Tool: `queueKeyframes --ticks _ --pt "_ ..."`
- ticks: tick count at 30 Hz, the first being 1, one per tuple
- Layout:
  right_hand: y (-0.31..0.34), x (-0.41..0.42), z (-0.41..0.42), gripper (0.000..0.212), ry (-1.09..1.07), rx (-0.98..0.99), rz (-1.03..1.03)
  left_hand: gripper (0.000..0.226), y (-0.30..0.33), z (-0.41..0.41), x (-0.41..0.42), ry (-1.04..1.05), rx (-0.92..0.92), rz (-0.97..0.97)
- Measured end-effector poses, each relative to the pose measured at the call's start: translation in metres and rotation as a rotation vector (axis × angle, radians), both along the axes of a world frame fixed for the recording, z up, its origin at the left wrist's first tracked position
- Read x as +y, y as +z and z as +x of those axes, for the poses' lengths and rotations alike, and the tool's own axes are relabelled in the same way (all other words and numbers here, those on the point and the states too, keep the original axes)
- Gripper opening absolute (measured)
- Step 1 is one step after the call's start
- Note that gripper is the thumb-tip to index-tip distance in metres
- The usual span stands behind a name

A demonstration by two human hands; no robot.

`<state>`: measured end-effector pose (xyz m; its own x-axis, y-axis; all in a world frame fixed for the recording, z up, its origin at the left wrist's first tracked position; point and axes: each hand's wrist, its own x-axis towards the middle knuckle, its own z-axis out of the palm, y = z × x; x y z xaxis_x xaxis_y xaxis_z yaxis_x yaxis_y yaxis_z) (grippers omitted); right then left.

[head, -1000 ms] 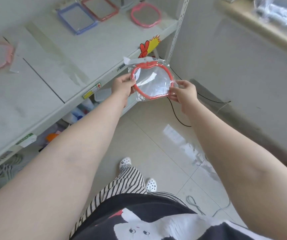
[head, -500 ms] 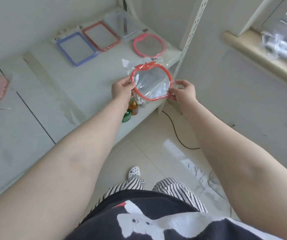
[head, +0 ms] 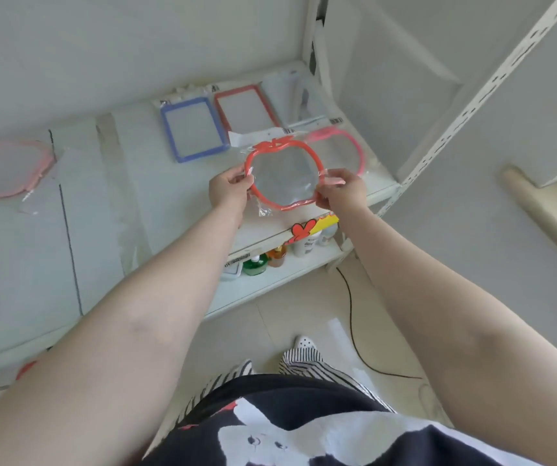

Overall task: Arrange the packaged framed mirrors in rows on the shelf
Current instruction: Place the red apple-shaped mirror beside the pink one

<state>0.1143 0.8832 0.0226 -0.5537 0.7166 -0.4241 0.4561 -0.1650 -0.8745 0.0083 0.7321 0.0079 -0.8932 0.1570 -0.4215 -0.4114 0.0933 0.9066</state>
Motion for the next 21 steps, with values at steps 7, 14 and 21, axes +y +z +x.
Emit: queueKeyframes --ticks 7,14,21 --pt "-0.02 0.025 -0.044 0.034 0.192 -0.09 0.047 0.036 -0.028 -0.03 0.017 0.173 -0.019 -0.087" --pt "-0.048 0.034 -0.061 0.036 0.289 -0.174 0.085 0.034 -0.057 -0.042 0.02 0.205 -0.085 -0.142" --pt "-0.052 0.028 -0.062 0.028 0.316 -0.212 0.183 0.047 -0.052 -0.041 0.019 0.057 0.177 -0.679"
